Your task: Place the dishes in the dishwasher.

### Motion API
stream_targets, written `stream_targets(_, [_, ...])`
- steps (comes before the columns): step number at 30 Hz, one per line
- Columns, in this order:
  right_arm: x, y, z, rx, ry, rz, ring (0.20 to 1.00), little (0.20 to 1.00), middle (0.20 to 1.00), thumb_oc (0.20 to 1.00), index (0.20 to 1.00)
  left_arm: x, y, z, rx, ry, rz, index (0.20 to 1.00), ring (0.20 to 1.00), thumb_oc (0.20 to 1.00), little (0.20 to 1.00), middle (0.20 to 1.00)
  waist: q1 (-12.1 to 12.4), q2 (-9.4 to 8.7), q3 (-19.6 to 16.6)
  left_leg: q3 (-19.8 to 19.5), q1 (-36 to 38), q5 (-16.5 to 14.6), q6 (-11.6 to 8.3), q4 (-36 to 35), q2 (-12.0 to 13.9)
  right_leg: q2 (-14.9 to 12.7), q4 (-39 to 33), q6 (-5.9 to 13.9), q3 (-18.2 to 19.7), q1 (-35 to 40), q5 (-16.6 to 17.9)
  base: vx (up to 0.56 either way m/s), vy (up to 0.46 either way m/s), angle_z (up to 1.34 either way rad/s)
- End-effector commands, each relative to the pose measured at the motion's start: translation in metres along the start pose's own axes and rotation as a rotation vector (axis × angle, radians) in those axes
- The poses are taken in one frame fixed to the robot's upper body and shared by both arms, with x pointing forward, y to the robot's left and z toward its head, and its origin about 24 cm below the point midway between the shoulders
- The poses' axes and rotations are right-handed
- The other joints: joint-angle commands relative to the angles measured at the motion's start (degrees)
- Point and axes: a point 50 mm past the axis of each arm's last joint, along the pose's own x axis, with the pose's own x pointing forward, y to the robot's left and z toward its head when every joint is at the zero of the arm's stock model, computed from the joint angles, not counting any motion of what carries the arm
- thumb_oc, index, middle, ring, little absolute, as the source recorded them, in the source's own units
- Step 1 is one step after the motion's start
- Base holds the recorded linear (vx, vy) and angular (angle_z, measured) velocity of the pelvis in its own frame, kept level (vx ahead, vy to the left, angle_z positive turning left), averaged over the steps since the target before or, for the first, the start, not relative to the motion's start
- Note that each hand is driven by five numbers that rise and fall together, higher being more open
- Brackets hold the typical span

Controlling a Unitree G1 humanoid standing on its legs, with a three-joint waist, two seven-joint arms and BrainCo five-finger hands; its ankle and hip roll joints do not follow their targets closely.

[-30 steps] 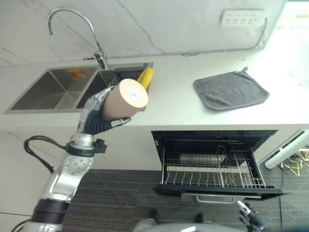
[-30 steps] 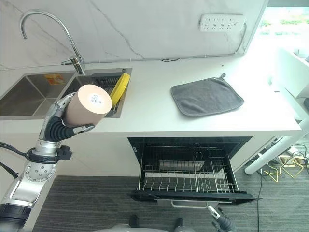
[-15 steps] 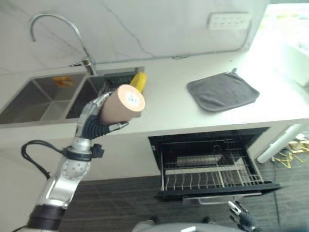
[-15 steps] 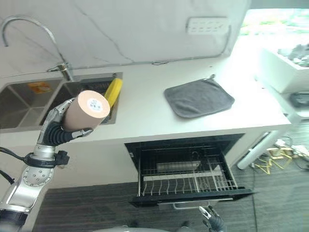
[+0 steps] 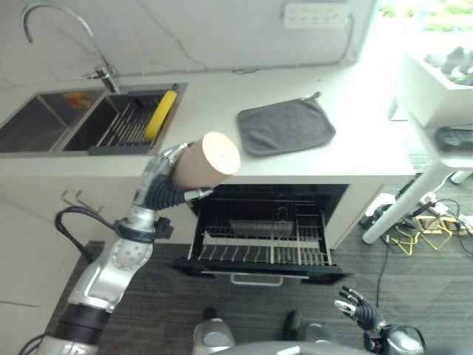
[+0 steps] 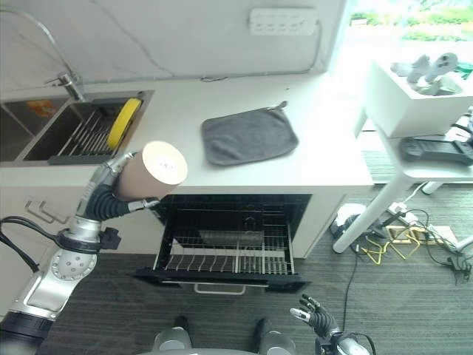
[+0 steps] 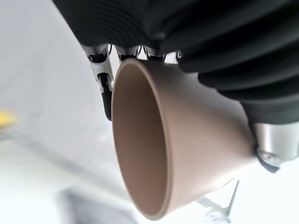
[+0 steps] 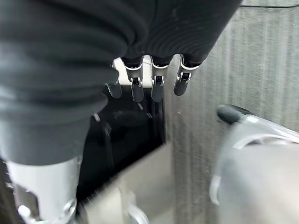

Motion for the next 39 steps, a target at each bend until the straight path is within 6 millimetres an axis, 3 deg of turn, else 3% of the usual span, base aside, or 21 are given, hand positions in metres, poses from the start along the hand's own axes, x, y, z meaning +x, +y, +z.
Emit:
stream_targets(1, [0.004, 0.012, 0.003, 0.019, -0.029, 0.056, 1.000, 1.000, 1.000, 1.000, 1.000, 0.018, 0.012, 0.010, 0.022, -0.069, 0.007, 0.200, 0.200, 0.200, 0.200, 0.200, -1.8, 3.79, -1.9, -0.4, 1.0, -7.8, 0.93, 1.8, 0.8, -8.5, -4.5, 3.14, 1.5, 7.6, 4.8, 0.11, 0.104, 0.03])
stream_targets(10, [0.000, 0.011, -0.004, 0.021, -0.010, 0.063, 1.000, 1.000, 1.000, 1.000, 1.000, 0.014, 0.004, -0.001, 0.027, 0.005, -0.133, 0.200, 0.200, 0.200, 0.200, 0.200, -2.3, 4.41, -3.1, -1.4, 2.9, -9.0, 1.74, 0.0, -1.3, -9.1, -5.1, 3.88, 2.6, 8.3, 5.0, 0.05, 0.047, -0.04])
stream_targets(20, [-0.004, 0.008, 0.002, 0.091, -0.102, 0.007, 1.000, 1.000, 1.000, 1.000, 1.000, 0.006, 0.002, -0.008, -0.017, 0.047, -0.082, 0.200, 0.200, 0.200, 0.200, 0.200, -3.4, 3.75, -3.2, 0.1, 3.9, -9.4, 2.38, -1.6, -1.9, -8.9, -6.2, 4.43, 3.1, 8.3, 5.5, -0.01, 0.007, 0.00])
stream_targets(23, [-0.005, 0.006, 0.015, 0.078, -0.187, -0.008, 1.000, 1.000, 1.000, 1.000, 1.000, 0.004, 0.003, -0.009, -0.033, 0.057, -0.059, 0.200, 0.200, 0.200, 0.200, 0.200, -3.6, 3.51, -3.3, 0.4, 4.0, -9.5, 2.47, -1.4, -1.9, -8.9, -6.4, 4.42, 3.1, 8.5, 5.6, -0.02, 0.000, -0.10])
stream_targets(26, [-0.012, 0.008, 0.056, 0.056, -0.416, -0.056, 1.000, 1.000, 1.000, 1.000, 1.000, -0.002, 0.006, -0.014, -0.106, 0.112, -0.008, 0.200, 0.200, 0.200, 0.200, 0.200, -4.6, 2.85, -3.2, 1.1, 4.3, -9.7, 2.98, -1.1, -1.9, -8.8, -6.4, 4.51, 3.4, 8.6, 5.8, -0.05, 0.000, -0.13])
stream_targets(29, [-0.022, 0.008, 0.074, 0.072, -0.541, -0.091, 1.000, 1.000, 1.000, 1.000, 1.000, -0.010, 0.005, -0.021, -0.171, 0.159, 0.028, 0.200, 0.200, 0.200, 0.200, 0.200, -5.5, 2.39, -3.3, 1.7, 4.7, -10.2, 3.40, -0.9, -2.1, -8.7, -6.3, 4.61, 4.0, 8.6, 5.7, -0.05, 0.023, -0.14])
stream_targets(31, [-0.037, 0.010, 0.099, 0.054, -0.675, -0.150, 1.000, 1.000, 1.000, 1.000, 1.000, -0.023, 0.000, -0.030, -0.206, 0.225, 0.071, 0.200, 0.200, 0.200, 0.200, 0.200, -7.0, 1.66, -3.7, 3.4, 5.5, -11.3, 4.10, -0.5, -2.6, -8.9, -5.8, 5.10, 5.4, 8.2, 5.5, -0.05, 0.042, -0.18])
stream_targets(39, [-0.058, -0.006, 0.120, 0.104, -0.792, -0.348, 1.000, 1.000, 1.000, 1.000, 1.000, -0.028, -0.001, -0.036, -0.197, 0.239, 0.099, 0.200, 0.200, 0.200, 0.200, 0.200, -9.6, 0.97, -4.4, 6.4, 6.1, -12.9, 5.41, 0.5, -3.7, -9.1, -5.2, 5.68, 8.1, 6.9, 5.8, -0.01, 0.040, -0.35])
